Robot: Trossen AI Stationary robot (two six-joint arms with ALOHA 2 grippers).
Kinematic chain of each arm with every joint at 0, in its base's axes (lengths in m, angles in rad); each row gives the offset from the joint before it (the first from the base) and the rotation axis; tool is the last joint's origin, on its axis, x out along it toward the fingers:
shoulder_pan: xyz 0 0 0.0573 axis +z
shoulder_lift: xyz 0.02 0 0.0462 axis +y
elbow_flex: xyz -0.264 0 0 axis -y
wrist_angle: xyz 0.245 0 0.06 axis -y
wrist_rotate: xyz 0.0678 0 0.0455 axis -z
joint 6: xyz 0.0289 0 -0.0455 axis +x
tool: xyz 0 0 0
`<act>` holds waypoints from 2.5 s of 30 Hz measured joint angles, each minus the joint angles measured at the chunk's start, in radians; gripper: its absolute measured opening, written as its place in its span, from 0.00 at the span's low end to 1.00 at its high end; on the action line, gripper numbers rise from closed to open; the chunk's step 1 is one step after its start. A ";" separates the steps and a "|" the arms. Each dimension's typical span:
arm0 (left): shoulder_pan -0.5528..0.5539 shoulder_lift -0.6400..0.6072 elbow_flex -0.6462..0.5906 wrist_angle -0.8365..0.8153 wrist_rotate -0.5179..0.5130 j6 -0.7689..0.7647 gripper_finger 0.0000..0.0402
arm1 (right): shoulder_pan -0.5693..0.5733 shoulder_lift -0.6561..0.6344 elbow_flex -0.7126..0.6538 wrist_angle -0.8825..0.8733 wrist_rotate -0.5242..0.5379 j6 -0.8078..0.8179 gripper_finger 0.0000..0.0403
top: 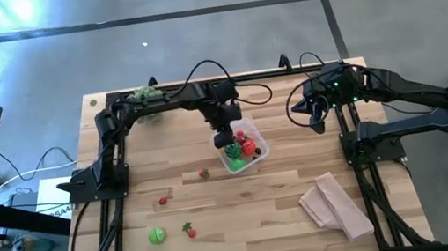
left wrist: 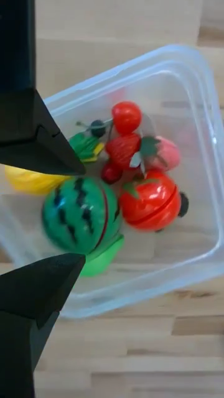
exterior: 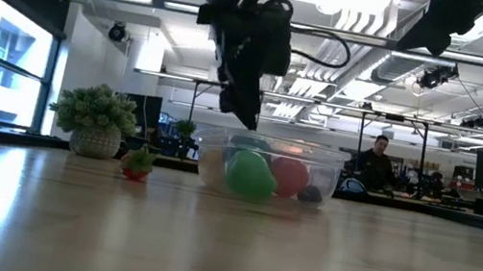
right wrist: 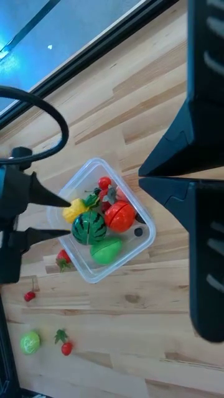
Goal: Pick and placing Produce into tupperware
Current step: Put the red strawberry into the transparent bin
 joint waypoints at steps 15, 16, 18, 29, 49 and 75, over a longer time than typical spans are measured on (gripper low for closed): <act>-0.132 -0.213 0.067 -0.209 -0.176 -0.005 0.51 | 0.000 0.000 0.000 0.000 0.000 0.000 0.01; -0.151 -0.229 0.065 -0.213 -0.203 -0.005 0.51 | 0.000 0.000 0.000 0.000 0.000 0.000 0.01; -0.187 -0.265 0.051 -0.210 -0.252 -0.005 0.51 | 0.000 0.000 0.000 0.000 0.000 0.000 0.01; -0.268 -0.507 -0.348 0.015 -0.379 -0.114 0.51 | 0.000 0.000 0.000 0.000 0.000 0.000 0.01; -0.275 -0.711 -1.055 0.679 -0.374 -0.377 0.63 | 0.000 0.000 0.000 0.000 0.000 0.000 0.01; -0.352 -0.528 -1.061 0.803 -0.495 -0.319 0.79 | 0.000 0.000 0.000 0.000 0.000 0.000 0.01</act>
